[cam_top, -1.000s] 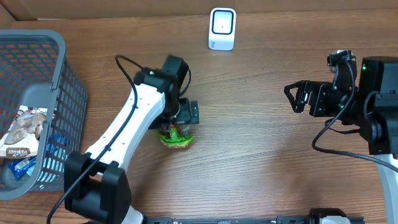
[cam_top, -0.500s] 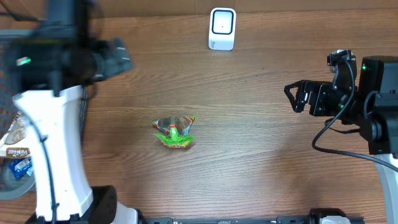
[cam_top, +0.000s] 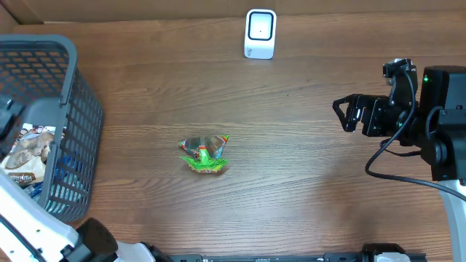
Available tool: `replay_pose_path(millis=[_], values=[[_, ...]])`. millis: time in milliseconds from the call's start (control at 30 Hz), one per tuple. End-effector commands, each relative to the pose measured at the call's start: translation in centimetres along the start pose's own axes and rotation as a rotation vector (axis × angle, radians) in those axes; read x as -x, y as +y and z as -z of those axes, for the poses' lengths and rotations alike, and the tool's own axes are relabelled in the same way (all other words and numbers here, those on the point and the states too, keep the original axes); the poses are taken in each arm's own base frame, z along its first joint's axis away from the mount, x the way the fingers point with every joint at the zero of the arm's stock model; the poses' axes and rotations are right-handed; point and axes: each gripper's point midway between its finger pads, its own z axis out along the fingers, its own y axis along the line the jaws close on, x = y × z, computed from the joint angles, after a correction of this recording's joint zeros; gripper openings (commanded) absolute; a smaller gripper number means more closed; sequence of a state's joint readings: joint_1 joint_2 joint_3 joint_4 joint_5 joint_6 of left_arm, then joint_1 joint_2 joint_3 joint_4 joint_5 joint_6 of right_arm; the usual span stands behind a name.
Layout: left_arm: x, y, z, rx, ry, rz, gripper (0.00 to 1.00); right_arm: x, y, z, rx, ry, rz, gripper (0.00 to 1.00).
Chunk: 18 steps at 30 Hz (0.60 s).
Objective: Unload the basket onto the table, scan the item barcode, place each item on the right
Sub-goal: 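Reach the left gripper into the basket and grasp the clear snack bag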
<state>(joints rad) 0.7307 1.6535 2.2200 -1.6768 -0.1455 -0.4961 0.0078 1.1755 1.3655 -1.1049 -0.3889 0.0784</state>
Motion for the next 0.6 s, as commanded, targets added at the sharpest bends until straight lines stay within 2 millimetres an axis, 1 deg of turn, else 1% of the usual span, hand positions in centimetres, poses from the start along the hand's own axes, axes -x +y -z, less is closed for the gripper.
replay_pose_path(millis=[0,67,133,267,367,467,567], values=[[0.5,3.5,-4.2,0.102,0.072,0.124,1.0,0.9,0.5,0.8,0.009,-0.03,0.012,1.0],[0.7,4.6,-6.3,0.104,0.092,0.168,1.0,0.9,0.5,0.8,0.009,-0.032,0.013,1.0],[0.8,5.0,-8.6,0.093,0.108,0.191,1.0,0.9,0.5,0.8,0.009,-0.032,0.013,1.0],[0.6,4.6,-13.0,0.065,0.108,0.159,1.0,0.9,0.5,0.8,0.009,-0.031,0.013,1.0],[0.2,3.5,-16.4,0.032,0.086,0.09,1.0,0.9,0.5,0.8,0.009,-0.032,0.013,1.0],[0.0,2.9,-18.6,0.014,0.058,0.023,1.0,0.9,0.5,0.8,0.009,-0.032,0.013,1.0],[0.0,3.1,-20.4,0.019,0.023,0.006,1.0,0.8,0.5,0.8,0.008,-0.028,0.011,1.0]])
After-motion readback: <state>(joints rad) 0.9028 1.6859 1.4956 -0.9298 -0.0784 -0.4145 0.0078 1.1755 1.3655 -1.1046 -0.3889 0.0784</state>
